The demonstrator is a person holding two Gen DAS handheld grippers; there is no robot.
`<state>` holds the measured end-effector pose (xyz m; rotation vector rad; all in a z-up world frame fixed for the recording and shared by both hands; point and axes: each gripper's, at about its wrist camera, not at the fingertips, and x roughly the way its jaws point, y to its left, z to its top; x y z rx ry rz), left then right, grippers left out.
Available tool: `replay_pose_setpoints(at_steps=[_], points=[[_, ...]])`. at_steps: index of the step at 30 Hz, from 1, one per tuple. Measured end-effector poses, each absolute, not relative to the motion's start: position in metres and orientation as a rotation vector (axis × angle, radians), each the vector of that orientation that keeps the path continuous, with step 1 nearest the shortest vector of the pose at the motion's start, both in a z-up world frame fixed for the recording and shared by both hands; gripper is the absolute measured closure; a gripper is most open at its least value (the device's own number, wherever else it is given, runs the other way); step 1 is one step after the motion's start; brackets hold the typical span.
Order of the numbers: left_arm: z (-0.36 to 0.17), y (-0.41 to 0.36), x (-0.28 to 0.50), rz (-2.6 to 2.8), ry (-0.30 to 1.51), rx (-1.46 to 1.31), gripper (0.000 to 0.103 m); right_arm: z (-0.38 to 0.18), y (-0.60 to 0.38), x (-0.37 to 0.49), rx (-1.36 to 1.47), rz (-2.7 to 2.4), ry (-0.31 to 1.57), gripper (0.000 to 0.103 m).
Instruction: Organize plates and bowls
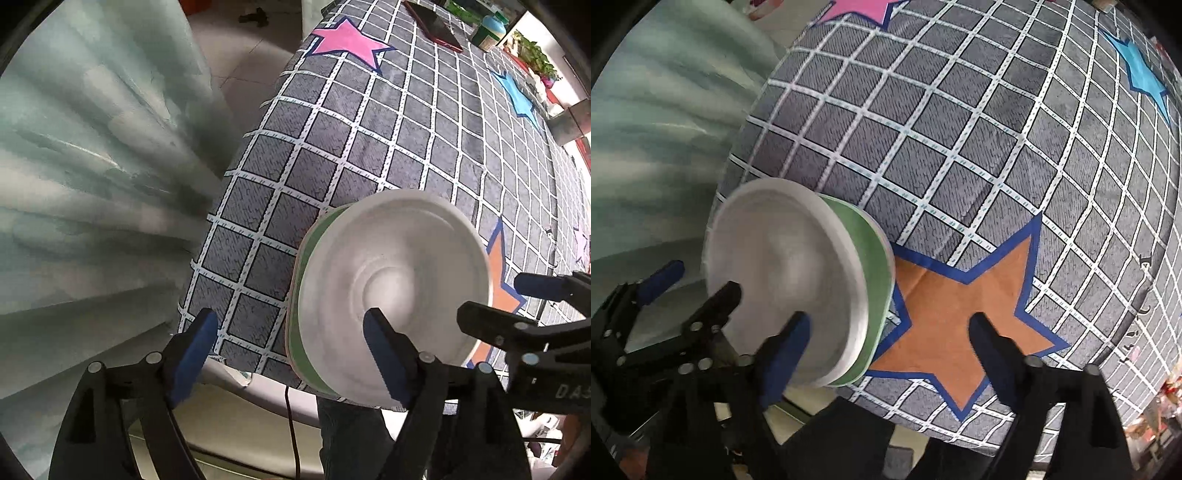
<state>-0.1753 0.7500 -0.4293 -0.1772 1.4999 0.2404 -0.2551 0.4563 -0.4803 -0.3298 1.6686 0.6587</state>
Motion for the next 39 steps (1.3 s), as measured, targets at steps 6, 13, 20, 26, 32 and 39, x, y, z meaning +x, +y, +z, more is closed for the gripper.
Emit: replay_pose_setpoints(at_steps=[6,13,20,26,32,39], points=[[-0.436,0.699,-0.161,0.22,1.502,-0.151,0.0,-0.461,0.46,-0.245,-0.313,0.654,1.639,0.0],[-0.414,0.671,-0.17,0.188,1.483,-0.14,0.0,-0.441,0.466,-0.231,-0.328,0.65,1.607,0.0],[-0.405,0.661,-0.17,0.178,1.486,-0.13,0.0,-0.436,0.448,-0.242,-0.332,0.655,1.587,0.0],[-0.398,0.65,-0.169,0.178,1.481,-0.101,0.0,-0.426,0.446,-0.241,-0.341,0.663,1.578,0.0],[-0.399,0.646,-0.168,0.171,1.48,-0.077,0.0,-0.431,0.449,-0.244,-0.342,0.664,1.573,0.0],[-0.395,0.643,-0.17,0.17,1.477,-0.076,0.0,-0.43,0.448,-0.245,-0.342,0.662,1.574,0.0]])
